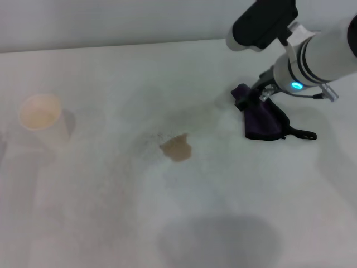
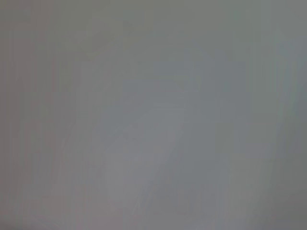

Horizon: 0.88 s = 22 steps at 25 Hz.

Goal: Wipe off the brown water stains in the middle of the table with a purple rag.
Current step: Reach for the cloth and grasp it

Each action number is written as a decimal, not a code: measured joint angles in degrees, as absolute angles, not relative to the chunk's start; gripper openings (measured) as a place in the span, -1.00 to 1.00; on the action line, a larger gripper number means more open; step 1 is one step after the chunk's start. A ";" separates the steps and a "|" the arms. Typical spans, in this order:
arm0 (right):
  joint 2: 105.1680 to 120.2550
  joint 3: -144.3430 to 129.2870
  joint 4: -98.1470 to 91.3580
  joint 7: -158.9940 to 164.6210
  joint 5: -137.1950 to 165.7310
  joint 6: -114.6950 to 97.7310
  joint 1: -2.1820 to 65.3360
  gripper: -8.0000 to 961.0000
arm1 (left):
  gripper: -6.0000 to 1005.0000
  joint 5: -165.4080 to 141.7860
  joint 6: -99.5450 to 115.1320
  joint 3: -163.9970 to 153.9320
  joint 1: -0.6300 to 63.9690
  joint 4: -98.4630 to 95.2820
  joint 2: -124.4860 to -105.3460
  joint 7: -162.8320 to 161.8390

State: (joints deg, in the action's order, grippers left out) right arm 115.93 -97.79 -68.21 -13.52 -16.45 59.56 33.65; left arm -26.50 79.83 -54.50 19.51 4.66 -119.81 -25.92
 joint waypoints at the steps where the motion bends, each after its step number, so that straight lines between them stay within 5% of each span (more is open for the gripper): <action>1: 115.91 -97.64 -66.99 -13.51 -16.64 58.93 33.74 0.78 | 0.78 -26.52 79.83 -54.51 19.51 4.66 -119.82 -25.85; 9: 115.81 -96.12 -61.75 -13.44 -17.05 56.33 33.78 0.68 | 0.78 -26.55 79.81 -54.59 19.51 4.66 -119.88 -25.64; 22: 115.81 -94.88 -57.29 -13.33 -18.81 56.69 35.59 -0.29 | 0.78 -26.54 79.90 -54.58 19.51 4.66 -119.86 -25.72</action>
State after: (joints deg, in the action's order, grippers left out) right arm 115.81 -94.88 -57.29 -13.33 -18.81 56.69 35.59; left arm -26.54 79.90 -54.58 19.51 4.66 -119.86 -25.72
